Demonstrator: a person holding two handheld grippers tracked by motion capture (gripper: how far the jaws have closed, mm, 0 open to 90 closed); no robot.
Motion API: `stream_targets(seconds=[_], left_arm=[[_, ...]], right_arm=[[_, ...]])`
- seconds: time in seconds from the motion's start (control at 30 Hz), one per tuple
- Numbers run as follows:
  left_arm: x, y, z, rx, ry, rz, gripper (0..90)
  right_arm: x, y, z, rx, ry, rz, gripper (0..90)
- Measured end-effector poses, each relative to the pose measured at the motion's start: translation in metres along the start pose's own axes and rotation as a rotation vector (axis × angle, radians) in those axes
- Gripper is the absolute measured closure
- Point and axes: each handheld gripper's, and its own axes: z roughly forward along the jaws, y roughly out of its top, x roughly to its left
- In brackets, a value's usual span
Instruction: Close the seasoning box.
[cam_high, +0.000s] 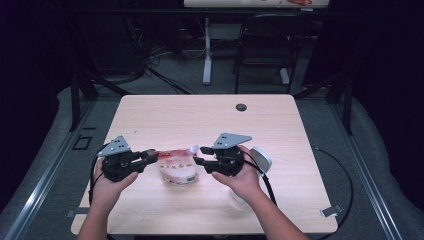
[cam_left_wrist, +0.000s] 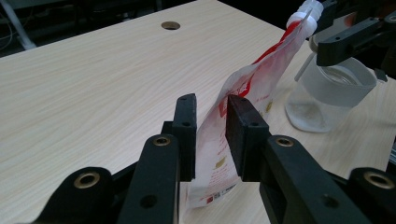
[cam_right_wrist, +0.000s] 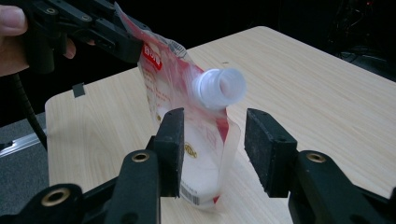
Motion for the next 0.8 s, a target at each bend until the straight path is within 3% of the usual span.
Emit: stream_targets(seconds=[0.23, 0.43, 0.8], left_arm=[[0.0001, 0.0, -0.0001, 0.001, -0.001, 0.002, 74.7], [0.0005, -0.0001, 0.0003, -0.006, -0.011, -0.009, 75.4], [-0.0031, 0.002, 0.0017, 0.003, -0.01, 0.01, 78.4]], right_arm=[[-0.0001, 0.0001, 0.0055, -0.015, 0.011, 0.003, 61.6], [-0.0002, 0.0022, 0.0037, -0.033, 0.007, 0.002, 70.5], [-0.0019, 0.0025, 0.001, -0.021, 0.01, 0.017, 71.3]])
